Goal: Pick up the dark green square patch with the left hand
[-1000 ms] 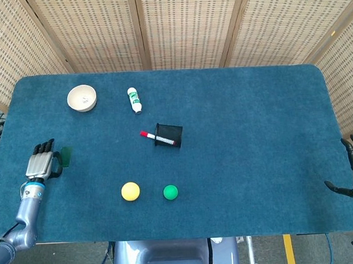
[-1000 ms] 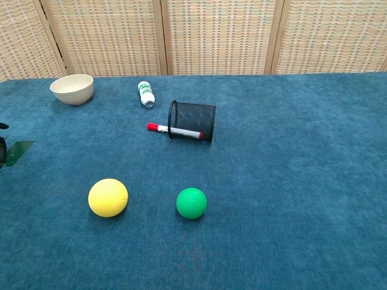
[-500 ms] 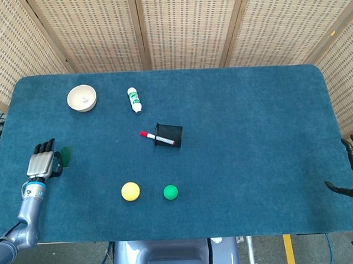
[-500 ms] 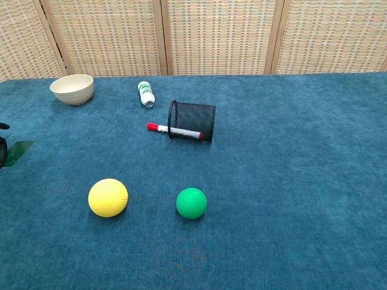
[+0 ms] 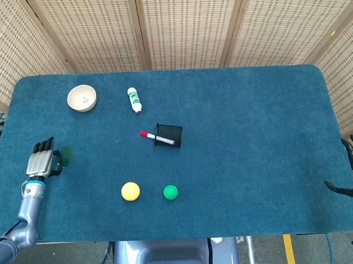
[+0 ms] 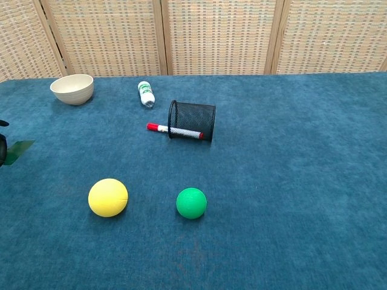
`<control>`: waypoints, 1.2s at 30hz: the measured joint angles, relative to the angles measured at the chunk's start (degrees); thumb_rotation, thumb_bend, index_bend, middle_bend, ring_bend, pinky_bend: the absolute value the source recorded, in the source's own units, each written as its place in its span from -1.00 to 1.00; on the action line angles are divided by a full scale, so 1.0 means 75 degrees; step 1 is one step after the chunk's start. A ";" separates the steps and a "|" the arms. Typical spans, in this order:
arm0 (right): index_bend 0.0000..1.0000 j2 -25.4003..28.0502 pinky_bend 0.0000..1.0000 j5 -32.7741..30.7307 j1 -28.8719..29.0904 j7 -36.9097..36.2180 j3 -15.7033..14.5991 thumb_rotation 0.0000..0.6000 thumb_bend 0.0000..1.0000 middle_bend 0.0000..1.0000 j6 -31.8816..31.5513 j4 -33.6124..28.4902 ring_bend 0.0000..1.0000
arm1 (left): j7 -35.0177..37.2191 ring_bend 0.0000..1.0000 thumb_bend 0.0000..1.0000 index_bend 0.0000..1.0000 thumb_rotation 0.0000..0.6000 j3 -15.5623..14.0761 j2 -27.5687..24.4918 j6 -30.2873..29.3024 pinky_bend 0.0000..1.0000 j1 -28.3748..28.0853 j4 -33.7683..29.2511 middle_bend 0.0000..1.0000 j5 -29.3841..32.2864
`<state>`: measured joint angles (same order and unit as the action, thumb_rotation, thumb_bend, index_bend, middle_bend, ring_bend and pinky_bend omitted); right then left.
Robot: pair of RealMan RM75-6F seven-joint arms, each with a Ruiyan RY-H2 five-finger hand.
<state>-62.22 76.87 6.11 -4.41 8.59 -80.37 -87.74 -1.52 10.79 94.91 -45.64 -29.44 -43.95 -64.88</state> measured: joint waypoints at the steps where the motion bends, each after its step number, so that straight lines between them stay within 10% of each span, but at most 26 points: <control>1: -1.00 0.0000 -1.00 0.0000 0.0001 -0.0002 0.0000 1.00 -1.00 -1.00 0.0002 0.0002 -1.00 | 0.0001 -1.00 0.06 0.74 1.00 0.0023 -0.0019 -0.0007 -1.00 -0.0014 -0.0010 -1.00 0.0008; 22: -1.00 -0.0010 -1.00 -0.0038 0.0014 0.0014 0.0011 1.00 -1.00 -1.00 0.0027 0.0008 -1.00 | -0.1015 -1.00 -0.01 0.75 1.00 0.1338 -0.1103 0.0203 -1.00 -0.1259 -0.0769 -1.00 0.1000; 24: -1.00 -0.0002 -1.00 -0.0028 0.0009 0.0001 0.0012 1.00 -1.00 -1.00 0.0013 0.0000 -1.00 | -0.1025 -1.00 -0.15 0.45 1.00 0.1464 -0.1276 0.0052 -1.00 -0.1296 -0.0992 -1.00 0.1060; 28: -1.00 0.0023 -1.00 0.0006 -0.0011 -0.0031 0.0013 1.00 -1.00 -1.00 -0.0042 -0.0021 -1.00 | -0.0879 -1.00 -0.86 -0.89 1.00 0.1591 -0.1688 -0.0390 -1.00 -0.1165 -0.1739 -1.00 0.1016; 36: -1.00 0.0067 -1.00 0.0126 -0.0065 -0.0119 0.0003 1.00 -1.00 -1.00 -0.0189 -0.0062 -1.00 | -0.0275 -1.00 -1.00 -1.00 1.00 0.1398 -0.3083 -0.1555 -1.00 -0.0097 -0.4138 -1.00 0.0423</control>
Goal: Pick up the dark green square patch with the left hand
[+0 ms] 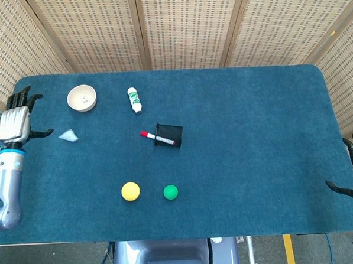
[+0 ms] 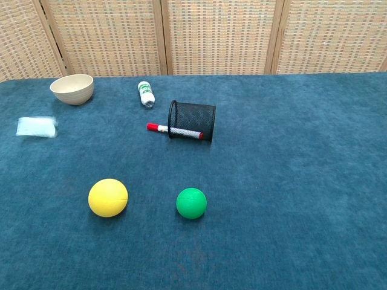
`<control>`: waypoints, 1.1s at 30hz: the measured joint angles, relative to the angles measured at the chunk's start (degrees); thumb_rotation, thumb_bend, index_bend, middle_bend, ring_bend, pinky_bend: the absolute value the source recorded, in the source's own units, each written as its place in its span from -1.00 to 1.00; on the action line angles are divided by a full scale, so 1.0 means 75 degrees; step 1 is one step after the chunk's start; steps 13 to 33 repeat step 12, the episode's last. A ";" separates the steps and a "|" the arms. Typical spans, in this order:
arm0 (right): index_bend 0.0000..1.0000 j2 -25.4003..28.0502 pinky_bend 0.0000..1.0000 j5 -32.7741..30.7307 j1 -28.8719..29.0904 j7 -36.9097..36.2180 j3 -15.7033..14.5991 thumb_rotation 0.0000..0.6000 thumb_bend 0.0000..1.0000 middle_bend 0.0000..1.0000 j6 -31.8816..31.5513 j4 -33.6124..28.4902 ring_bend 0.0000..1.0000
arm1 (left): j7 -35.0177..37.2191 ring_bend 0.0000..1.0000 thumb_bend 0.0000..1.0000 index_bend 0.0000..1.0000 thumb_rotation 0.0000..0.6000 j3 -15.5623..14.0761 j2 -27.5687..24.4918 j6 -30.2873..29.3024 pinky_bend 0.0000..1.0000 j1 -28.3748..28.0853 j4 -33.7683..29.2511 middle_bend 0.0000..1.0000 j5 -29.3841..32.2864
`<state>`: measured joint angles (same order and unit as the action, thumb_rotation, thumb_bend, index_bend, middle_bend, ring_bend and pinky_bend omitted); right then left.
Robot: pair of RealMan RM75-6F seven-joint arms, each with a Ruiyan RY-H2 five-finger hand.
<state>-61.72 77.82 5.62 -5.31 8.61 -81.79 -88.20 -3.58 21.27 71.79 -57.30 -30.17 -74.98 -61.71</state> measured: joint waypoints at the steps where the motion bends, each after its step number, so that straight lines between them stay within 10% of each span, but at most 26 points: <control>1: -1.00 0.0003 -1.00 0.0011 -0.0005 -0.0009 -0.0002 1.00 -1.00 -1.00 -0.0012 -0.0004 -1.00 | 0.0076 -1.00 -1.00 -1.00 1.00 -0.0062 -0.0164 -0.0178 -1.00 0.0178 -0.0260 -1.00 -0.0104; 12: -1.00 0.0014 -1.00 0.0145 -0.0066 -0.0009 -0.0012 1.00 -1.00 -1.00 -0.0227 -0.0048 -1.00 | 0.0920 -1.00 -1.00 -1.00 1.00 -0.1352 -0.1534 -0.2471 -1.00 0.2376 -0.2227 -1.00 -0.1704; 33: -1.00 0.0014 -1.00 0.0145 -0.0066 -0.0009 -0.0012 1.00 -1.00 -1.00 -0.0227 -0.0048 -1.00 | 0.0920 -1.00 -1.00 -1.00 1.00 -0.1352 -0.1534 -0.2471 -1.00 0.2376 -0.2227 -1.00 -0.1704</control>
